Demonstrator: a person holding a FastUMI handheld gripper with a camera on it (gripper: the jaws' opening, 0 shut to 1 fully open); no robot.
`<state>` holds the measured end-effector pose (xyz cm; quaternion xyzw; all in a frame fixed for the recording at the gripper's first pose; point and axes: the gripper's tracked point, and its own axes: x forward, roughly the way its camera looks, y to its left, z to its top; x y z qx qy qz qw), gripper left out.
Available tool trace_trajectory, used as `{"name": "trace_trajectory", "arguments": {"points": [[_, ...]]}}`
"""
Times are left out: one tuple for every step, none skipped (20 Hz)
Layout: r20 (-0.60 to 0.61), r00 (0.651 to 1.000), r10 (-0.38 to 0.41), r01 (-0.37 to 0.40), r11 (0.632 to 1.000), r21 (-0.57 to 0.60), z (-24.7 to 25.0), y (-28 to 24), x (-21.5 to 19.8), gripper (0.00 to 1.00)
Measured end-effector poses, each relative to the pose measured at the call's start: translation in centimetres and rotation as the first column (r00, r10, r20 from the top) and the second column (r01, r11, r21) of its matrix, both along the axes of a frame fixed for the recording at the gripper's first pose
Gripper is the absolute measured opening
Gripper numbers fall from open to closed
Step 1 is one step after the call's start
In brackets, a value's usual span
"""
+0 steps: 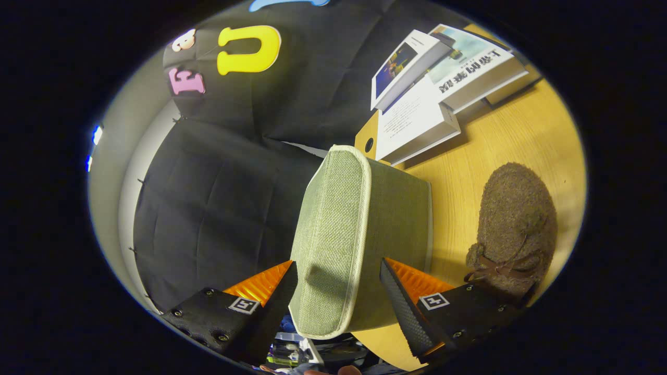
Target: Open the storage box then place both shoes into the box .Put the left shoe in first, then the right shoe, with the right side of both shoes facing outward in a uniform manner.
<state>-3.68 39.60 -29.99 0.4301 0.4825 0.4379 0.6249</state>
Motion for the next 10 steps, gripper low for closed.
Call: {"name": "trace_trajectory", "arguments": {"points": [[-0.008, 1.000, 0.005, -0.005, 1.000, 0.010, -0.1, 0.1, 0.1, 0.95], [-0.015, 1.000, 0.012, -0.012, 1.000, 0.015, 0.0, 0.3, -0.1, 0.95], [-0.024, 0.999, 0.022, -0.022, 1.000, 0.008, -0.1, 0.4, -0.1, 0.95], [-0.033, 0.999, 0.033, -0.032, 0.999, 0.004, -0.1, 0.3, -0.3, 0.95], [-0.034, 0.999, 0.036, -0.035, 0.999, 0.025, 0.4, 0.5, -0.3, 0.84], [-0.023, 0.999, 0.033, -0.032, 0.999, 0.030, 0.9, 0.4, -0.2, 0.81], [-0.006, 0.999, 0.036, -0.036, 0.999, 0.033, 1.2, 0.3, -0.1, 0.67], [0.008, 0.999, 0.032, -0.032, 0.999, 0.037, 1.6, 0.4, 0.0, 0.65], [-0.001, 1.000, 0.010, -0.010, 0.999, 0.038, 1.5, 1.1, 0.3, 0.55], [-0.027, 1.000, 0.008, -0.007, 0.999, 0.052, 2.3, -0.1, 0.4, 0.44]]}}
